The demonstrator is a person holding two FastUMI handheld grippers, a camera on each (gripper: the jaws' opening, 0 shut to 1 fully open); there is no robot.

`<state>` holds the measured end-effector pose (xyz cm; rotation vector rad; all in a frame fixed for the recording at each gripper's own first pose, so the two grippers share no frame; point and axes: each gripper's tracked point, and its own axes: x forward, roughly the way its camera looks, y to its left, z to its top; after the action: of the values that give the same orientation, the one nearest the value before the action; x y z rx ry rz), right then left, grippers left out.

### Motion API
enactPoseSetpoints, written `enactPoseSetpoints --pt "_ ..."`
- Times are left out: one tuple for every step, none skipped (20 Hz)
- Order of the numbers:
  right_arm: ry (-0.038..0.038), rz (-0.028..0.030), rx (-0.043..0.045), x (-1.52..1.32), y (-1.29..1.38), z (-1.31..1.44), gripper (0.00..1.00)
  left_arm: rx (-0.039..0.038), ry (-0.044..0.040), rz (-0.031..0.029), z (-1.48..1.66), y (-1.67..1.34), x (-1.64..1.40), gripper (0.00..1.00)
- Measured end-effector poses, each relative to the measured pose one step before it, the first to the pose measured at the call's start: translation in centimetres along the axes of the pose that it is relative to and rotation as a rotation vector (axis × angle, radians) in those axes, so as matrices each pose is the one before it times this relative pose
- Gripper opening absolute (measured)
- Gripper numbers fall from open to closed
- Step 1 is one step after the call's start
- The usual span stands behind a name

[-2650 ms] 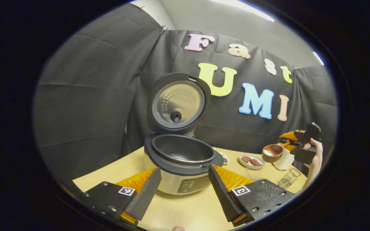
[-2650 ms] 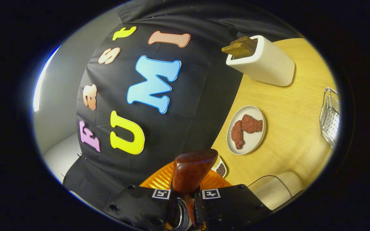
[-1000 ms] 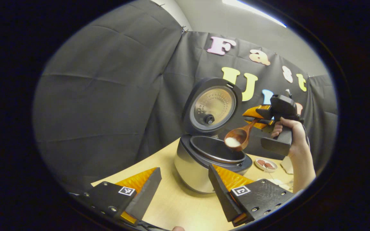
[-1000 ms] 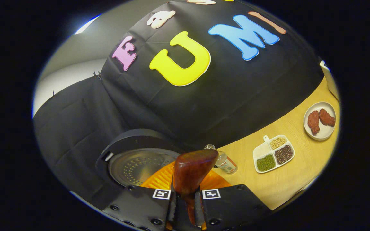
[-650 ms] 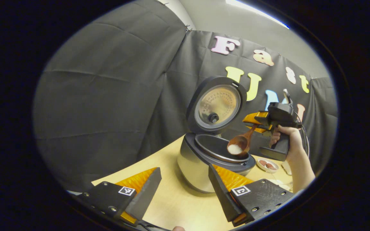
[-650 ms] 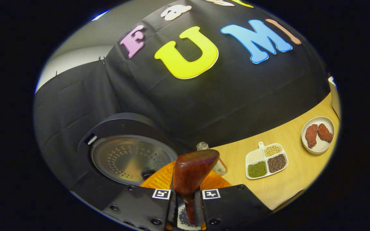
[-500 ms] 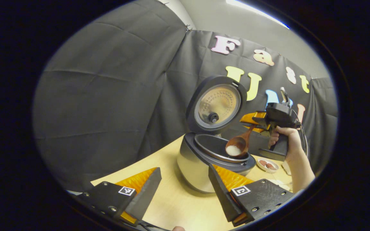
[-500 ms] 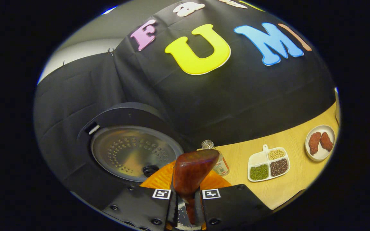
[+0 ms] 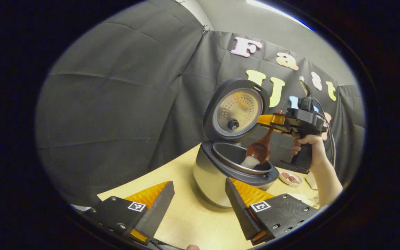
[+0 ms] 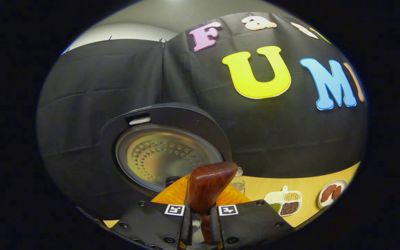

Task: Close the left gripper, press the button to open the rice cooker; take a wooden spoon from the chopstick holder with the right hand, scoop a spoonful of rice and pour it into the rice cooker, then put the wooden spoon back into the chopstick holder.

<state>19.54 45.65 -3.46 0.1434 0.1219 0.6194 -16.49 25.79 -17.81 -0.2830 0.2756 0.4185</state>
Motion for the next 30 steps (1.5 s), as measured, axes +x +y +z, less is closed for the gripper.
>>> enactPoseSetpoints --pt "-0.00826 0.00557 -0.01762 -0.036 0.348 0.299 0.18 0.00107 -0.00043 0.00217 0.01 0.009 0.048 0.93" --pt "-0.00359 -0.00037 -0.01811 -0.079 0.008 0.158 0.22 -0.00226 0.00053 -0.00219 0.038 -0.204 0.013 0.93" --pt "-0.00412 0.00219 -0.01373 0.057 0.157 0.184 0.21 -0.00236 0.00105 -0.00362 -0.086 -0.115 -0.11 0.89" --pt "-0.00338 0.00054 -0.0154 0.007 0.09 0.013 0.21 -0.00011 0.00065 -0.00218 -0.06 0.119 -0.107 0.89" --pt "-0.00475 0.00387 -0.01658 0.019 0.223 0.155 0.21 0.00039 -0.00158 -0.00142 0.06 -0.023 0.03 0.93" --pt "-0.00104 0.00908 -0.02037 -0.025 0.351 0.026 0.21 0.00004 -0.00126 -0.0046 0.117 -0.246 -0.06 0.93" --pt "-0.00119 0.01342 -0.02561 0.138 0.398 -0.08 0.21 -0.00068 -0.0027 -0.00383 0.137 -0.152 -0.08 0.89" --pt "0.00479 0.01279 -0.02696 0.033 0.415 -0.201 0.22 -0.0024 -0.00272 -0.00501 -0.058 -0.202 -0.026 0.93" --pt "0.00579 0.01274 -0.02295 -0.069 0.435 -0.197 0.19 -0.00408 0.0003 -0.0041 0.03 -0.068 0.003 0.89" --pt "0.00006 0.01318 -0.01607 -0.002 0.496 -0.154 0.19 -0.00439 0.00461 -0.00246 -0.099 0.072 -0.025 0.89" --pt "-0.002 0.01395 -0.01492 -0.121 0.714 -0.143 0.21 -0.00194 0.00477 0.00022 -0.053 0.012 0.121 0.89" --pt "-0.00237 0.00611 -0.01938 -0.116 0.575 0.053 0.21 -0.00114 0.00124 0.00057 -0.054 -0.222 0.183 0.93" --pt "-0.01035 0.00631 -0.02691 -0.2 0.677 0.207 0.22 -0.00044 -0.00136 -0.00092 -0.084 -0.098 -0.016 0.93" --pt "-0.01574 0.00927 -0.03632 -0.252 0.652 0.398 0.22 0.00195 -0.00352 -0.00284 0.245 -0.148 -0.182 0.93" --pt "-0.01432 0.0039 -0.04086 -0.303 0.251 0.335 0.22 0.00468 -0.00273 -0.00167 0.146 -0.296 -0.129 0.89" --pt "-0.01179 -0.00632 -0.04193 -0.302 0.272 0.306 0.21 0.00609 -0.0032 -0.00274 0.028 -0.224 -0.177 0.93" --pt "-0.00631 -0.02033 -0.03705 -0.176 0.062 0.269 0.21 0.0025 -0.00064 -0.00417 0.007 -0.25 -0.154 0.93" --pt "-0.0024 -0.02603 -0.03105 -0.447 -0.178 0.181 0.18 0.00038 -0.00274 -0.00265 0.088 0.08 -0.266 0.93" --pt "-0.00364 -0.01557 -0.02422 -0.155 -0.379 0.121 0.21 -0.0005 -0.00349 0.00165 0.205 -0.137 -0.057 0.89" --pt "-0.00102 -0.00414 -0.0073 -0.249 -0.27 0.195 0.22 -0.00172 -0.00298 0.00285 0.164 -0.082 -0.253 0.93" --pt "0.00445 0.0025 0.01023 -0.194 -0.086 0.047 0.21 -0.00154 -0.00345 0.00078 0.048 -0.151 -0.241 0.93" --pt "0.00638 0.00795 0.02221 -0.604 -0.25 0.133 0.21 0.001 -0.00292 0.00023 -0.068 -0.221 -0.37 0.89" --pt "0.0036 0.00733 0.02798 -0.666 -0.435 0.267 0.22 0.0027 -0.00357 0.00064 0.045 -0.345 -0.106 0.89" --pt "-0.00286 0.00263 0.03048 -0.88 -0.63 0.43 0.19 0.00341 -0.00461 -0.00104 0.199 -0.316 -0.238 0.89" --pt "-0.00623 -0.00014 0.03419 -0.914 -0.755 0.542 0.19 0.00396 -0.00468 -0.00245 0.094 -0.372 -0.254 0.93" --pt "-0.00752 0.0005 0.03491 -0.996 -0.8 0.493 0.19 0.00515 -0.00454 -0.00381 0.209 -0.713 -0.149 0.89" --pt "-0.00401 -0.00835 0.0395 -0.95 -0.943 0.261 0.19 0.00625 -0.00353 -0.00635 0.316 -0.693 -0.141 0.89" --pt "0.00268 -0.01299 0.04036 -1.126 -1.213 0.257 0.22 0.00667 -0.00267 -0.00685 0.244 -0.741 0.24 0.93" --pt "-0.00281 -0.01438 0.03882 -1.235 -1.14 0.293 0.21 0.00827 -0.0006 -0.00905 0.32 -0.89 0.191 0.93" --pt "-0.00731 -0.01787 0.03491 -1.216 -1.428 0.365 0.21 0.0099 -0.00156 -0.00935 -0.141 -0.675 0.066 0.89"
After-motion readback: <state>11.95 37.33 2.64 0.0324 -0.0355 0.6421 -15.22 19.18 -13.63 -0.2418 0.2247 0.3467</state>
